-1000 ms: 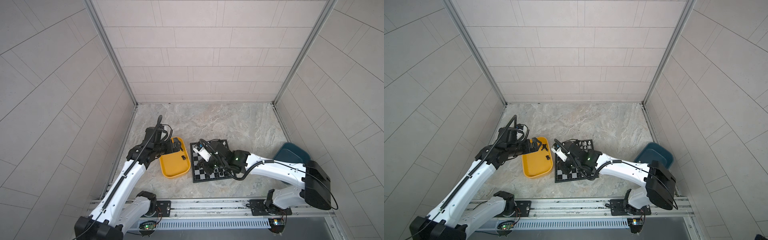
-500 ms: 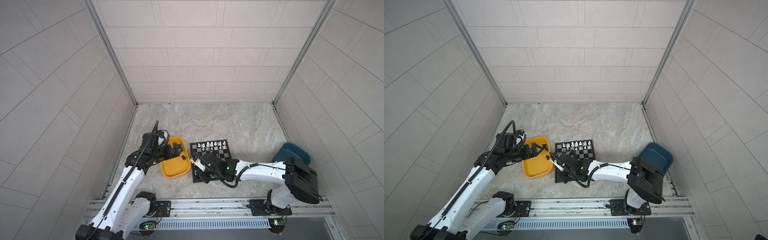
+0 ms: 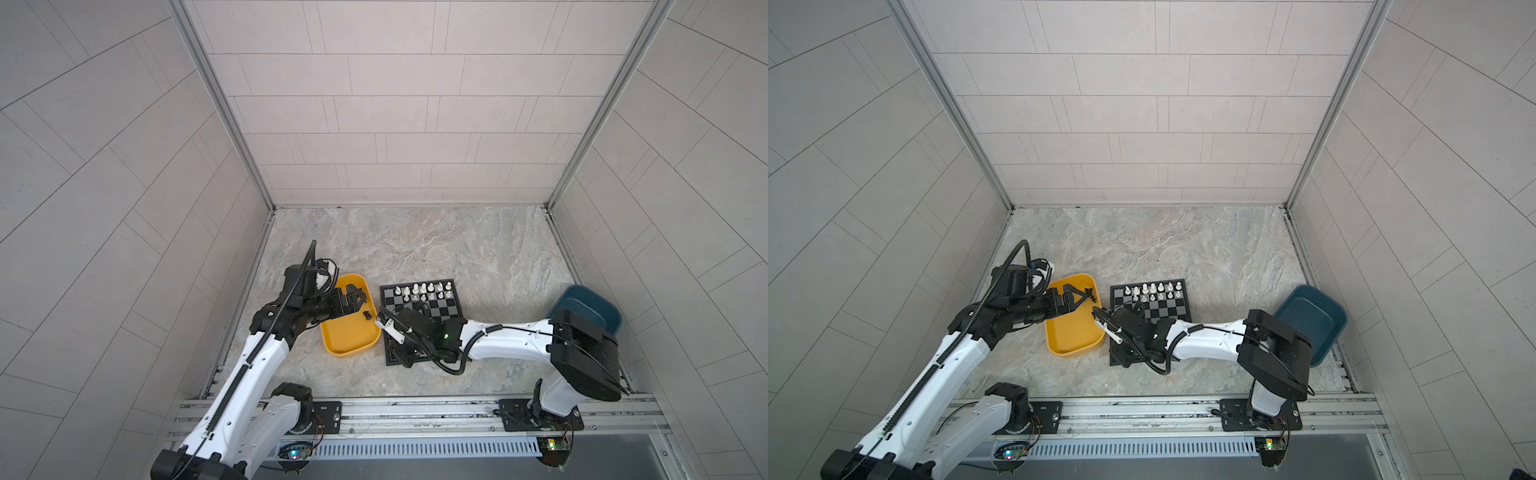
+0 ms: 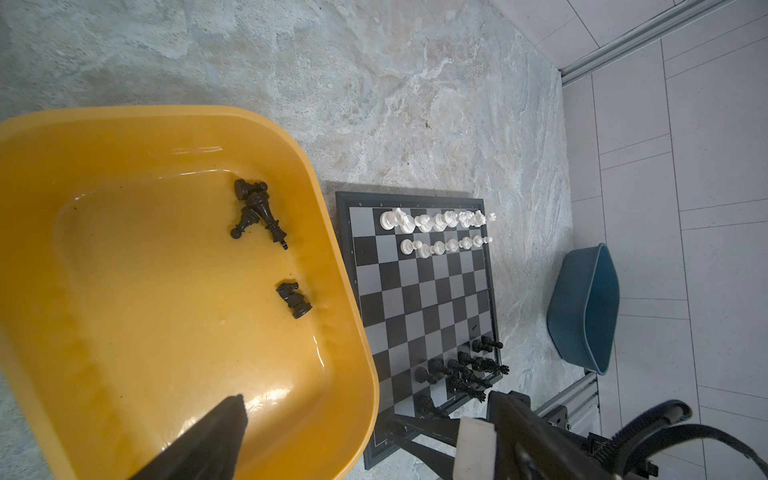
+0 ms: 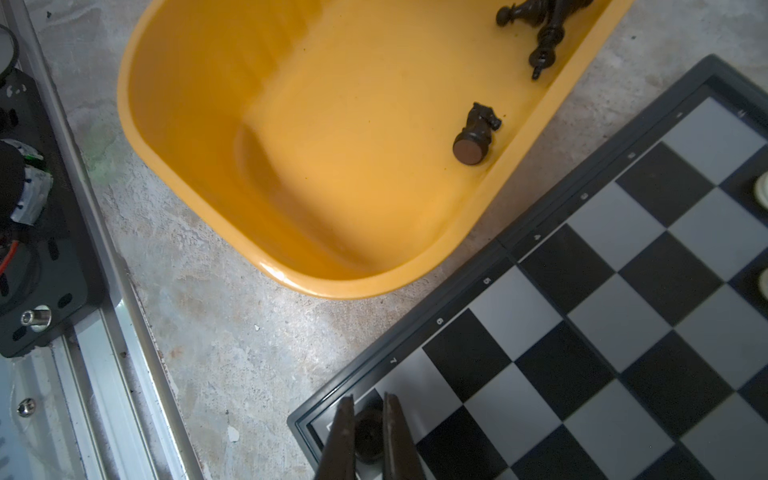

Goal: Set up the chess pieces on the board
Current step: 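Lower the rook onto the near corner square and open the right gripper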

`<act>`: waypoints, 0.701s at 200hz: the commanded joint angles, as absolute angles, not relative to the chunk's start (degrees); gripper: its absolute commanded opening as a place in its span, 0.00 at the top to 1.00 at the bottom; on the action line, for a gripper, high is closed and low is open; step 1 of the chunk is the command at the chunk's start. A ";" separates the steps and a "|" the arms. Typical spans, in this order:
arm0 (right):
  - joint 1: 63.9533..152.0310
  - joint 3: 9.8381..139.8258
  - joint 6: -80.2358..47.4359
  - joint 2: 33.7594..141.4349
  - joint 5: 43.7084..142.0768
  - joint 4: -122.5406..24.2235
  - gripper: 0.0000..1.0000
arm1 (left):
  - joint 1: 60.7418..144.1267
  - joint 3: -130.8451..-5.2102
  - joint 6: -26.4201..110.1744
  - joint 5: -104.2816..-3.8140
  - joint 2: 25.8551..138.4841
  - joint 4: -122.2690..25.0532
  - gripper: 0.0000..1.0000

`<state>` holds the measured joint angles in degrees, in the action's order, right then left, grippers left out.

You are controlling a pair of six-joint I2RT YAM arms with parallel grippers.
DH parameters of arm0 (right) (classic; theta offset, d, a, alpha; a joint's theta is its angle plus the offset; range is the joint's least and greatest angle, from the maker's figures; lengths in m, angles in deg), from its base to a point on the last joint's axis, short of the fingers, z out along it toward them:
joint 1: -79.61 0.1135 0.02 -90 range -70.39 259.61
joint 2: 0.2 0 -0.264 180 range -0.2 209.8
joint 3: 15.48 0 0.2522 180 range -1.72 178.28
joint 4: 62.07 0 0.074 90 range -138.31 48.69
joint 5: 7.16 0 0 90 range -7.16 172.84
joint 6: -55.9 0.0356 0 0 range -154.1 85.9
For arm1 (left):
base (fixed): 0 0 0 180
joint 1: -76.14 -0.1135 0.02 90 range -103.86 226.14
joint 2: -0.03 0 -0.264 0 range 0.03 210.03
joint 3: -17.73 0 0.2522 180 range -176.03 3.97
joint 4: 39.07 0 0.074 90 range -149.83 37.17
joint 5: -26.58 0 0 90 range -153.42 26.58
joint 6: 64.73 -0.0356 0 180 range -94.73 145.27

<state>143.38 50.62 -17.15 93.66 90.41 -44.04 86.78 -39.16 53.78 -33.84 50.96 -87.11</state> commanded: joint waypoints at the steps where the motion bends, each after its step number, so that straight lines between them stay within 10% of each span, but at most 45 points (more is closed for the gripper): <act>1: 143.86 49.83 -16.43 94.28 89.65 -44.21 1.00 | 86.45 -38.90 53.49 -33.98 50.44 -86.92 0.00; 83: 144.30 49.35 -15.85 94.98 89.00 -44.05 1.00 | 86.44 -38.96 53.40 -34.33 50.46 -87.19 0.00; 140: 144.47 49.27 -15.98 94.62 88.37 -43.79 0.81 | 86.43 -38.92 53.40 -34.24 50.48 -87.17 0.00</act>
